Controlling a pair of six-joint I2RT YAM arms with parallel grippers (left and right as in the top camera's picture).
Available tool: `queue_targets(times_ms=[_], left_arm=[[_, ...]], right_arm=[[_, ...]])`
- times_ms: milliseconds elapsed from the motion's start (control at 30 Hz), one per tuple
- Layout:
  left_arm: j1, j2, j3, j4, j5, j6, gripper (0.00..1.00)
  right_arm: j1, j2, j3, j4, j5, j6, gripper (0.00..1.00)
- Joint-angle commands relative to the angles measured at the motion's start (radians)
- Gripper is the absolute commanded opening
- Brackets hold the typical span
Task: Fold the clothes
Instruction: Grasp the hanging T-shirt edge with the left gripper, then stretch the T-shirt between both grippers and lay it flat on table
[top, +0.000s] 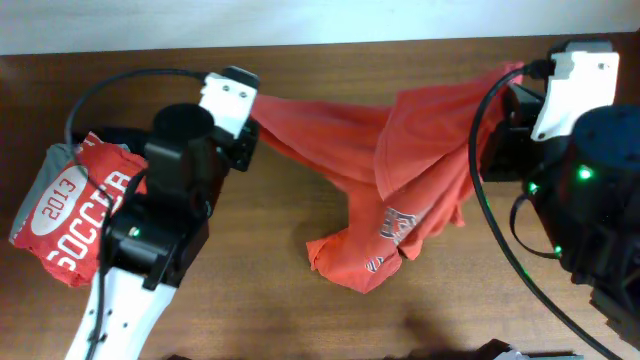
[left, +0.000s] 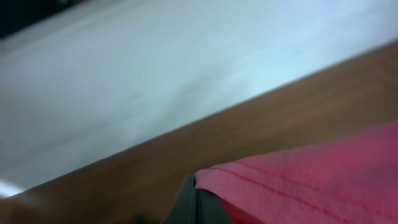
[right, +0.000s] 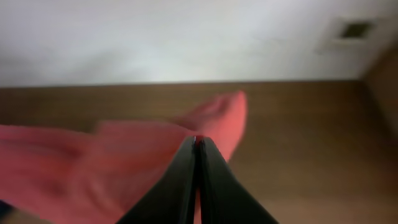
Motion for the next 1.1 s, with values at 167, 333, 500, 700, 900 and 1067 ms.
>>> queue_targets(times_ms=[167,333,500,700,900,1067], left_arm=[[0.011,-0.07,0.117,0.006,-0.299,0.005,0.0],[0.011,-0.07,0.225,0.001,-0.351,0.005,0.0],[0.01,-0.069,0.342,-0.057,-0.35,0.004,0.0],[-0.011,-0.069,0.471,-0.135,-0.265,0.004,0.0],[-0.064,-0.069,0.552,-0.159,-0.241,0.005,0.0],[-0.106,-0.07,0.615,-0.179,-0.243,0.005,0.0]], right_arm=[[-0.002,0.089,0.019,-0.134,0.138,0.012,0.08],[-0.055,0.153,0.019,-0.216,0.146,0.156,0.04],[-0.185,0.173,0.019,-0.25,0.114,0.272,0.04],[-0.237,0.163,0.019,-0.206,-0.025,0.175,0.04],[-0.236,0.137,0.025,-0.17,-0.047,0.152,0.04],[-0.236,0.081,0.06,-0.139,-0.048,0.152,0.04]])
